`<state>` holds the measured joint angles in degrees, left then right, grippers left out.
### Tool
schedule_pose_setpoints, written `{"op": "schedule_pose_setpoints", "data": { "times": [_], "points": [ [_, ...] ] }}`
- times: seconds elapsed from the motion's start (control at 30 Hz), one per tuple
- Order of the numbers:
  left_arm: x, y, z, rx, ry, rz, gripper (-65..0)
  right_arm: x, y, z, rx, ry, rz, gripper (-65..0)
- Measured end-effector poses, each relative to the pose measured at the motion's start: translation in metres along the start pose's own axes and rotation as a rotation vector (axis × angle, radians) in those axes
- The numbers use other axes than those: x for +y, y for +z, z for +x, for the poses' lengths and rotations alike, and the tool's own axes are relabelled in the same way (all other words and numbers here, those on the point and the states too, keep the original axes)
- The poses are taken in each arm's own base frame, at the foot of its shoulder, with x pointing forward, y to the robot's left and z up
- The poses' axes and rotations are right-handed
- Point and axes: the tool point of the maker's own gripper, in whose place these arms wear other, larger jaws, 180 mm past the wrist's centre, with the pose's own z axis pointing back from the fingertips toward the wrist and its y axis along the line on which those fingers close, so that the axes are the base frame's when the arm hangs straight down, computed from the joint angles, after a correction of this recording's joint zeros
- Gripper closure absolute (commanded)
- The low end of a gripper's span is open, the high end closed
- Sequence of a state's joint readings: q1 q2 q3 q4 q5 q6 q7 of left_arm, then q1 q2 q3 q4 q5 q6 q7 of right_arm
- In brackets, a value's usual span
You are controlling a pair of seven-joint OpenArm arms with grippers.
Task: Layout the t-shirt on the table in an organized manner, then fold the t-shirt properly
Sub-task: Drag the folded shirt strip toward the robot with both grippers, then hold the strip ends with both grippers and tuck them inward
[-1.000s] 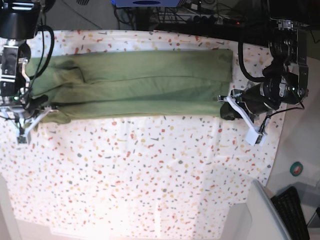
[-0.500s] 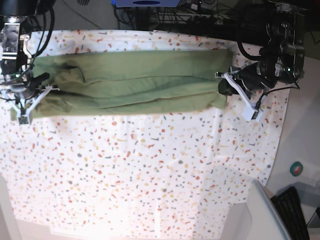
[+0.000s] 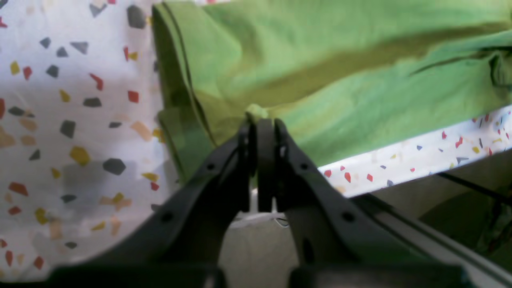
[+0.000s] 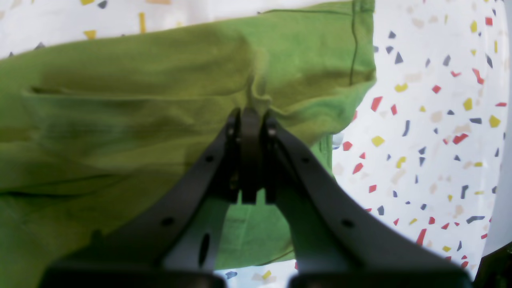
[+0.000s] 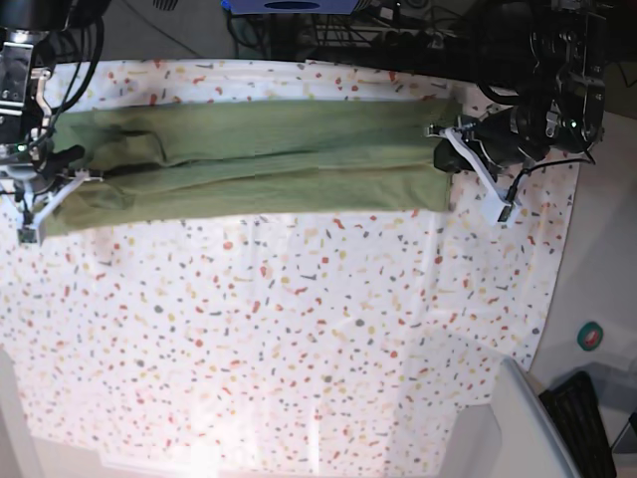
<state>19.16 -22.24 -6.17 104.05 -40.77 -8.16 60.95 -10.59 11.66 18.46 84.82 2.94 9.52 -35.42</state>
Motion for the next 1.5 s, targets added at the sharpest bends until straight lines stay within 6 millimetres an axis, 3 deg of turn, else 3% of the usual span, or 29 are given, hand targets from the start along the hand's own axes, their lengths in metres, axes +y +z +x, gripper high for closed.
{"op": "schedule_pose_setpoints", "data": {
  "times": [0.2,0.37,0.9,1.07,1.2,1.33,1.43,1.5],
  "points": [
    [-0.001,0.000,-0.004,0.012,-0.003,0.000,0.0,0.006,0.001,-0.015,0.029,-0.001,0.011,0.0],
    [-0.002,-0.001,-0.009,0.023,0.000,-0.003,0.0,0.019,0.001,-0.016,0.026,-0.019,0.036,0.0],
    [-0.003,-0.001,-0.016,0.037,0.003,-0.004,0.0,0.015,0.001,-0.017,0.029,-0.018,0.026,0.0],
    [-0.003,-0.001,-0.019,0.044,0.005,-0.004,-0.7,0.015,0.002,-0.032,0.120,-0.018,0.026,0.0],
    [-0.001,0.000,-0.023,0.050,0.014,-0.002,-19.3,0.014,0.010,-0.020,0.089,-0.010,0.020,-19.5],
    [-0.001,0.001,-0.020,0.041,0.012,0.002,-31.6,0.013,0.027,-0.011,0.035,0.010,0.012,-32.1],
    [-0.014,0.010,-0.008,-0.001,-0.023,-0.016,-31.8,0.015,0.040,-0.003,-0.002,-0.008,0.006,-35.0],
    [-0.024,0.016,0.001,-0.038,-0.045,-0.033,-26.5,0.011,0.044,0.009,-0.049,-0.060,-0.004,-34.7]
  ]
}}
